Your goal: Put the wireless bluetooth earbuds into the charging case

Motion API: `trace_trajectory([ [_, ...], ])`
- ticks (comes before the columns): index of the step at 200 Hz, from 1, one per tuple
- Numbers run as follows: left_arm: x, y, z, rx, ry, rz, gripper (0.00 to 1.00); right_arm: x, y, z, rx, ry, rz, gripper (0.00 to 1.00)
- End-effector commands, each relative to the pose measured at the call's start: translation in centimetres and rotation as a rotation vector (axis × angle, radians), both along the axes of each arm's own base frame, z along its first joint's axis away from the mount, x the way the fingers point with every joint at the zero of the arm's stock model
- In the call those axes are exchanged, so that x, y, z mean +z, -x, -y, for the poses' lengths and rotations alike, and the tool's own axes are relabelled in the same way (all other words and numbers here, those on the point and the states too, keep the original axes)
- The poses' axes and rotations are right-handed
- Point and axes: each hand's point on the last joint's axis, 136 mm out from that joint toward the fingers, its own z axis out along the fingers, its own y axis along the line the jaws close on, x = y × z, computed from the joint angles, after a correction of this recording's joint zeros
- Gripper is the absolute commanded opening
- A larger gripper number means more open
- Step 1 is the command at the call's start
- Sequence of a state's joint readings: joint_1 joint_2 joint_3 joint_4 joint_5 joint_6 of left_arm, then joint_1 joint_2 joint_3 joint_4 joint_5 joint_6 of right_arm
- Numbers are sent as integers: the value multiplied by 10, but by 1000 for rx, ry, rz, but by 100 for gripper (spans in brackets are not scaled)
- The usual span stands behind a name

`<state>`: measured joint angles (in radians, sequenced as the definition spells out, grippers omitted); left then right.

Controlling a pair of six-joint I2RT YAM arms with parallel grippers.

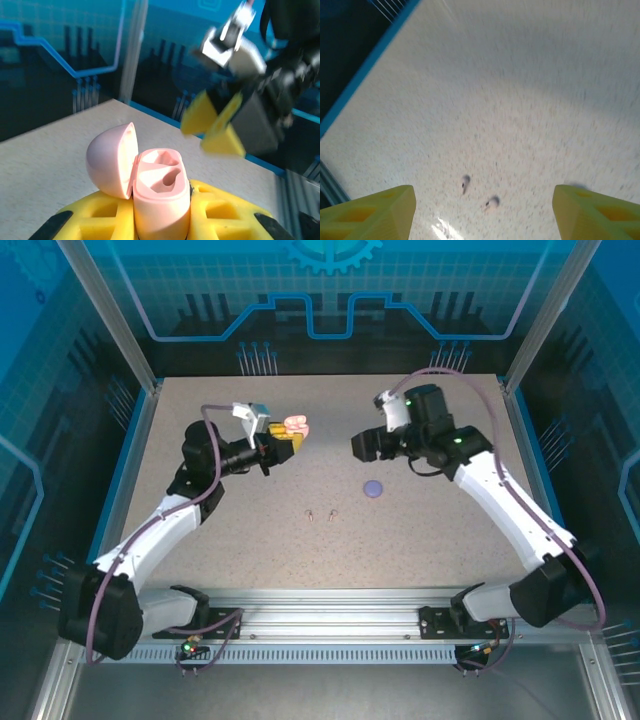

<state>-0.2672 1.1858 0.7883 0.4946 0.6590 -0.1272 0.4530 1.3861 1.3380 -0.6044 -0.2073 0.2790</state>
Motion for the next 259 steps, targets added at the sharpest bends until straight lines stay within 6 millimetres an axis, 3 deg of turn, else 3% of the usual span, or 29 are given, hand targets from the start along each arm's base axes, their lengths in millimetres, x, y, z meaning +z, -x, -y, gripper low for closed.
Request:
trace_trajectory([
  [1, 34, -2, -19, 139, 58, 162, 0, -35, 2, -9, -90, 37, -98, 73],
  [47, 43, 6, -34, 232, 115, 216, 0, -109, 12, -41, -118, 128, -277, 71],
  [107, 45, 13, -44, 280, 168, 234, 0, -170, 20, -87, -35, 322, -365, 61],
  [176, 51, 14, -52, 326, 202, 254, 0, -211, 29, -116, -5, 478, -405, 52],
  [259, 53, 14, -55, 341, 208, 267, 0, -234, 34, -131, -7, 554, -422, 46],
])
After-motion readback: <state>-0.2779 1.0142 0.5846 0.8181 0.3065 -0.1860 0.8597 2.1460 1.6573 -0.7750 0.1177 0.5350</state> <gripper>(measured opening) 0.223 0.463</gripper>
